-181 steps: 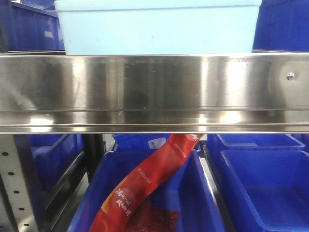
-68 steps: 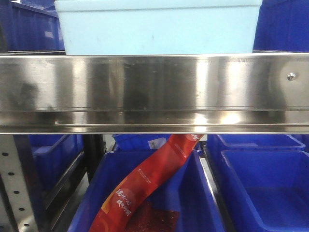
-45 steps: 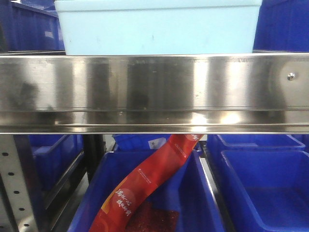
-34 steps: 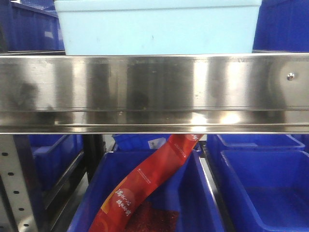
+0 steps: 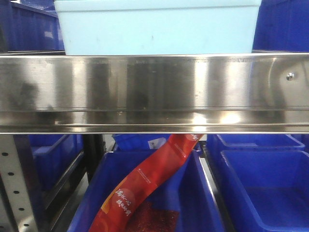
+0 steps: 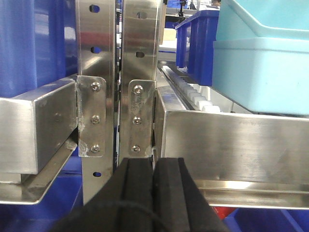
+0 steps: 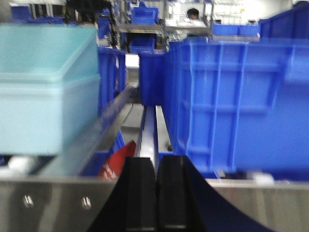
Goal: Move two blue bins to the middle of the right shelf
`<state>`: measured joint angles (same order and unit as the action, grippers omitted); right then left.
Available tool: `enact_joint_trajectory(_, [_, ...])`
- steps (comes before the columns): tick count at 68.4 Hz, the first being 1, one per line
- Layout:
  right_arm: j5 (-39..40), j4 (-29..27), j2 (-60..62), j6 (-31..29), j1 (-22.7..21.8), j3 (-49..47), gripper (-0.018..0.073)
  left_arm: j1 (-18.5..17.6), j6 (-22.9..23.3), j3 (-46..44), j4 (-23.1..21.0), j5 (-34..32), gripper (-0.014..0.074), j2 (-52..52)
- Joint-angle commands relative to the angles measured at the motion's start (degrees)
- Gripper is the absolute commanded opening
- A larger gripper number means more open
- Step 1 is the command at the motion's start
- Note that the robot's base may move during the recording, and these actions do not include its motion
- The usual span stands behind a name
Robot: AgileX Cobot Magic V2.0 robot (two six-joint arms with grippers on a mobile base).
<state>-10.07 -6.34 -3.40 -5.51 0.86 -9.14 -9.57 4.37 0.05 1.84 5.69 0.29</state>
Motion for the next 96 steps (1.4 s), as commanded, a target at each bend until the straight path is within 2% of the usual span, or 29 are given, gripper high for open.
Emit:
enact_joint_trajectory(1, [2.88,-0.5,2.1,-0.64,-0.43,3.75,-0.0162,0.27,-0.11,-0.05,-0.45,-1.12,-0.0111,-0.29])
enact_joint_trajectory(11, [5.2,-0.5,3.4,-0.64,-0.43,9.14,-0.0162,0.27,-0.11,-0.05,-0.45,-1.12,-0.0111,-0.29])
enact_joint_trajectory(96, [4.33,-0.26,3.4,-0.64,-0.43,9.14,-0.0162,0.27,-0.11,-0.05,-0.45,-1.12,-0.0111,-0.29])
